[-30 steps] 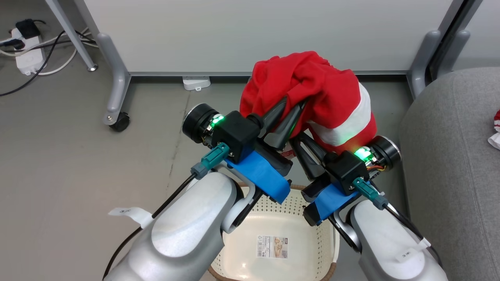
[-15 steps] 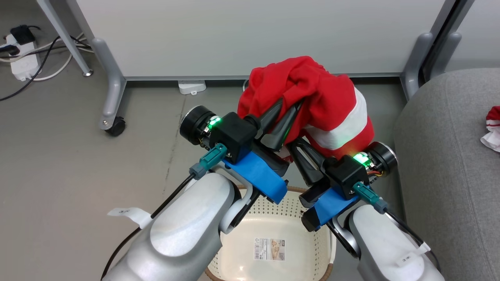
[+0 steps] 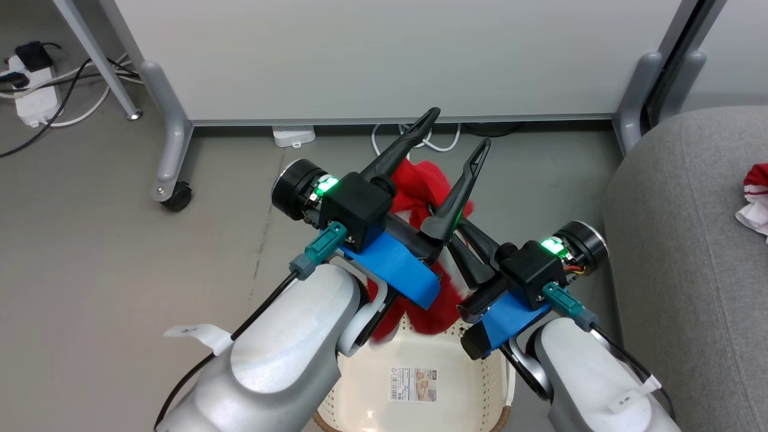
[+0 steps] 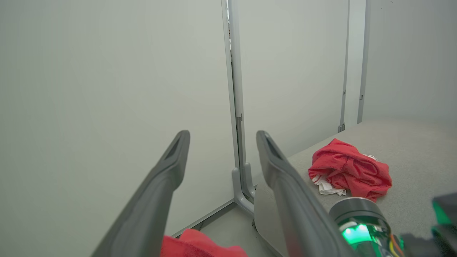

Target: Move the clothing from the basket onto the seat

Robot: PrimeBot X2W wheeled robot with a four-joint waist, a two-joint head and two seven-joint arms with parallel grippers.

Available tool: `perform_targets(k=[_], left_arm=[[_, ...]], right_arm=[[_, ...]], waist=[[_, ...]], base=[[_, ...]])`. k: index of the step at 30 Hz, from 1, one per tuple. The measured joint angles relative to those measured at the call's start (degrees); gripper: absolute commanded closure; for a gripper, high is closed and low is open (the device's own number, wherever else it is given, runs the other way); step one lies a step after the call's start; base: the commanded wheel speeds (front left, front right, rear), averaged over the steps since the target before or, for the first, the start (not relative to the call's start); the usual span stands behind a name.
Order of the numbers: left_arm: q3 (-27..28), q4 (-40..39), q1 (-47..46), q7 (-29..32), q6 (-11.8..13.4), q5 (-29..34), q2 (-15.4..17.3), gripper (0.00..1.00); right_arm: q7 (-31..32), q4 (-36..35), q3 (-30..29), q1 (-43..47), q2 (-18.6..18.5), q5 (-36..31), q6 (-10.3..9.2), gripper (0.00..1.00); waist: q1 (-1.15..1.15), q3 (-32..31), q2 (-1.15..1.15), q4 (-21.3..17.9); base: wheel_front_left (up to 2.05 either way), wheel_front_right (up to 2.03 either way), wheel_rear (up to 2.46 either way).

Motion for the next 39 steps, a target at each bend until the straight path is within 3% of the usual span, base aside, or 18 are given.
perform_targets(k=[21,39], left_arm=[[-0.3,-0.2,-0.18,-0.51,0.75,-0.02,0.89,0.0],[-1.43,-0.93,-1.51,-0.09,1.05,0.57,2.43,0.0]], right_arm=[[0.0,-0.91,-2.5,0.08,0.02,-0.54,0.0,1.0],[0.0,-6.09,-10.38,-0.26,-0.02,-2.68,0.0,1.0]], waist=[[0.0,1.38,0.0,-1.46],[0.0,6.01,0.0,-10.27]], base=[[0.0,0.0,0.0],[0.0,0.0,0.0]])
